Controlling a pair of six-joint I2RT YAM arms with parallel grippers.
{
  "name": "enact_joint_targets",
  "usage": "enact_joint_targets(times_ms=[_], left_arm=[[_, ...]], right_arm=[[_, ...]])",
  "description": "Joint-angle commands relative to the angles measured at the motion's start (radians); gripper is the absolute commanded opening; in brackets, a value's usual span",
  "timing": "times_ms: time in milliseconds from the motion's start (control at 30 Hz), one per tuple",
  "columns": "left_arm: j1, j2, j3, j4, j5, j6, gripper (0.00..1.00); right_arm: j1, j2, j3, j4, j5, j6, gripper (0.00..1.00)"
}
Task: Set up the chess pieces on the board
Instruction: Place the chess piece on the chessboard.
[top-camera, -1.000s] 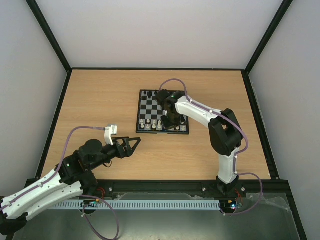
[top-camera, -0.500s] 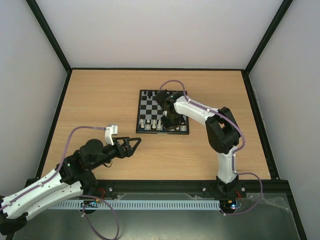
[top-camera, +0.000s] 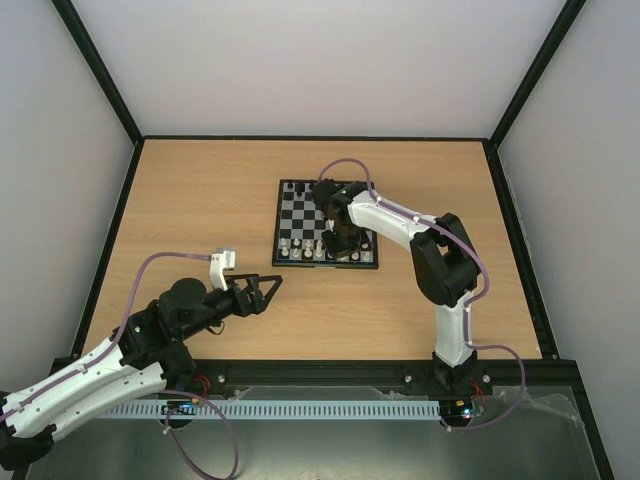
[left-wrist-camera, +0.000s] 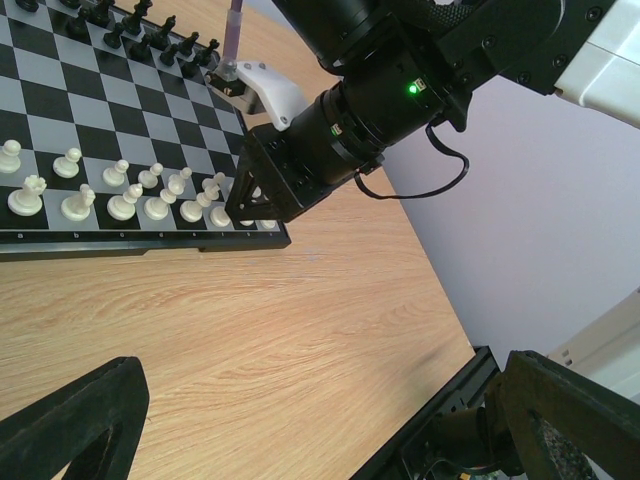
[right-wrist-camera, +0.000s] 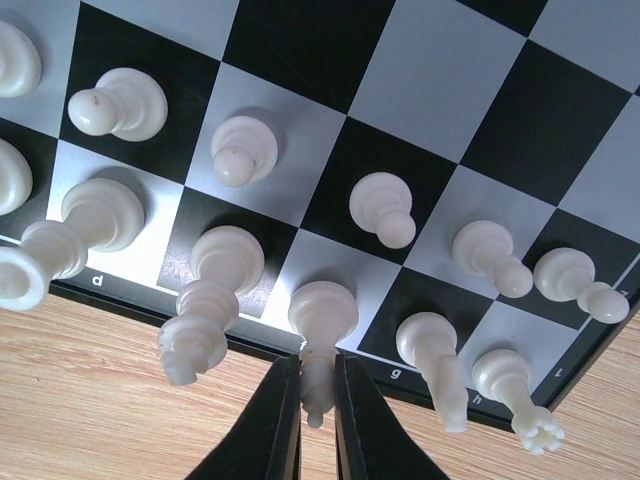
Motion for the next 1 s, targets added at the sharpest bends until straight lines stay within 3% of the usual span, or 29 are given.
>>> enact_joint_targets(times_ms=[0, 467, 800, 967], left_arm=[[0.001, 0.000, -0.005, 0.005, -0.012, 0.017, 0.99], [0.001, 0.001, -0.008, 0.008, -0.012, 0.019, 0.99], [0.001, 0.014, -0.009, 0.015, -0.015, 0.022, 0.99], [0.002, 0.002, 0.000, 0.014, -0.021, 0.025, 1.00]], right_arm=[[-0.010, 0.037, 0.017, -0.016, 0.003, -0.010, 0.07], [-0.013, 0.040, 0.025, -0.012, 0.011, -0.005, 0.16], [-0.013, -0.055, 0.030, -0.008, 0.050, 0.021, 0.42], [-0.013, -0.180, 0.026, -0.004, 0.077, 0.058, 0.68]])
